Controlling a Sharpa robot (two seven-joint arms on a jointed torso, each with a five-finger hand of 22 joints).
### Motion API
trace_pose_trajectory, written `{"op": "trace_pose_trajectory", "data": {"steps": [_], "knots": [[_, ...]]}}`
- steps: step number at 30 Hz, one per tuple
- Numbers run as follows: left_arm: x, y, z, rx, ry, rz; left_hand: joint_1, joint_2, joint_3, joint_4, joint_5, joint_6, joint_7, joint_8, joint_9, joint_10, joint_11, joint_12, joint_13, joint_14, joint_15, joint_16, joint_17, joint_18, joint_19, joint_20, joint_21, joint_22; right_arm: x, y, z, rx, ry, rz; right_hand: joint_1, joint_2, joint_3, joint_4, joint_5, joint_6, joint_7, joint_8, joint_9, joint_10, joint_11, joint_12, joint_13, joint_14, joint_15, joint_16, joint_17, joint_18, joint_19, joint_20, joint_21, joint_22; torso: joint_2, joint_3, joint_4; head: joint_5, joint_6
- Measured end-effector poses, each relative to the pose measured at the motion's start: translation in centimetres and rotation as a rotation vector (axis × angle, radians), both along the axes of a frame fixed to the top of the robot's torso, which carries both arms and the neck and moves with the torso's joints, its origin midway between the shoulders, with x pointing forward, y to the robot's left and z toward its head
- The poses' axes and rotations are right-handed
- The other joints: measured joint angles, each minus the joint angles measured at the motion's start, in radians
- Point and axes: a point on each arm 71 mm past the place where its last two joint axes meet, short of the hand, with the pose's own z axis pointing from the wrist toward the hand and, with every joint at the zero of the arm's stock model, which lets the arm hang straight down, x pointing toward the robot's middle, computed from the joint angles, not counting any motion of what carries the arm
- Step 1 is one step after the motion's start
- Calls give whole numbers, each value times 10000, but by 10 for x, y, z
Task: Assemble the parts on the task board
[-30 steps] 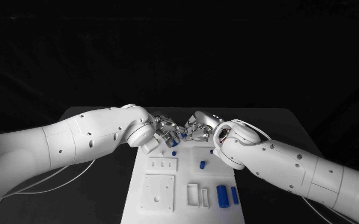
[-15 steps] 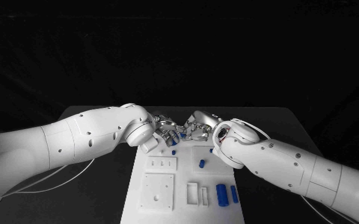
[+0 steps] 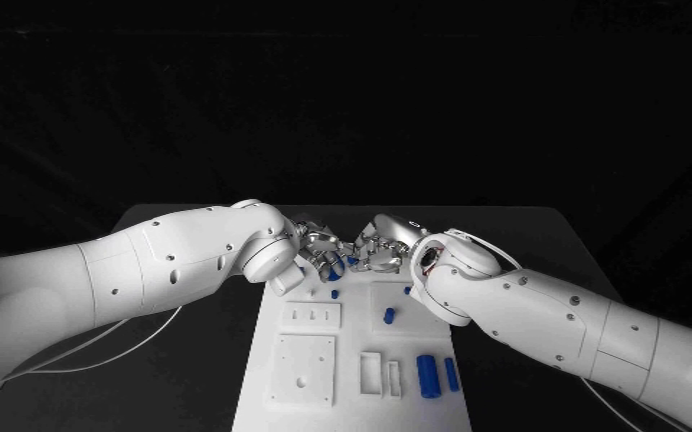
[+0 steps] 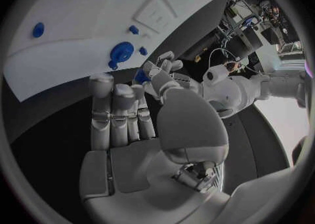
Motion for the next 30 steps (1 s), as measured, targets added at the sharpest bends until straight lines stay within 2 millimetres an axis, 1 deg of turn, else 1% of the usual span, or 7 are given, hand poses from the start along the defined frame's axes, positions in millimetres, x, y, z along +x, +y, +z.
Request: {"op": "trace_pose_trajectory", "data": {"steps": [6,9,13,16,19,26,30], "knots": [[-1,1,0,8,-83,-24,89,-38,-27,-27,-36,86,84,-2,-4,2,-29,285,229,-35,-38,315,269,0,-71,-71,234,275,1,-4,0,49,6,-111,106,-293,-1019,561,-68,-991,244,-30,-159,-106,105,-420,-734,-40,113,-104,-113,1,20,105,-341,-1,0,7,0,0,10],[-1,3,-1,47,-101,-21,89,-39,-54,-54,-37,89,86,-3,-5,1,-31,348,274,-35,-38,366,309,0,-85,-85,250,337,1,-9,0,134,3,-215,192,-313,-1578,826,167,-1311,315,-30,-166,-161,160,-420,-893,-94,166,-258,-242,0,12,184,-626,-1,-2,12,0,5,1],[-1,8,-2,137,-121,13,88,-38,-55,-55,-39,141,136,-9,-5,20,-53,365,291,-35,-38,366,348,-1,-86,-84,249,388,0,-19,-1,280,36,-356,344,-365,-2197,1229,193,-1543,371,-30,-166,-214,213,-426,-1098,-162,234,-506,-511,0,-35,230,-1218,-1,-7,12,4,32,-18],[-1,12,-3,223,-124,39,88,-38,-83,-83,-39,143,136,-20,-5,34,-69,405,302,-26,-47,366,366,0,-85,-85,249,409,-3,-27,-3,395,82,-459,501,-523,-2410,1588,87,-1633,392,-30,-166,-266,265,-375,-1243,-203,275,-512,-608,-3,2,267,-1479,-1,-7,16,6,61,-22],[-1,18,-4,353,-115,82,88,-38,-110,-110,5,145,136,-35,-5,34,-72,458,319,11,-83,366,376,-1,-85,-84,287,426,-3,-39,-3,579,86,-629,629,-578,-2450,1841,87,-1634,392,-30,-175,-266,266,-344,-1407,-204,275,-511,-703,-1,2,267,-1713,-1,-7,17,6,101,-24],[-2,31,-8,828,-187,192,86,-39,-137,-137,-73,166,153,-47,-5,32,-74,575,364,24,-93,406,413,0,-85,-84,287,446,4,-75,5,1181,-35,-1357,669,-540,-2500,1830,279,-1610,368,-30,-175,-266,266,-339,-1561,-240,275,-550,-785,-1,2,267,-1915,-1,-25,15,-8,164,-36],[-4,37,-9,1260,-338,253,67,-58,-137,-137,-75,184,169,-63,-5,51,-95,842,404,302,-111,327,350,0,81,-136,287,445,13,-100,10,1768,176,-2057,570,-440,-2555,1775,290,-1551,347,-30,-175,-359,280,-744,-2081,-539,322,-1066,-1209,168,-177,336,-3566,-16,-37,14,-22,201,-68]]}}
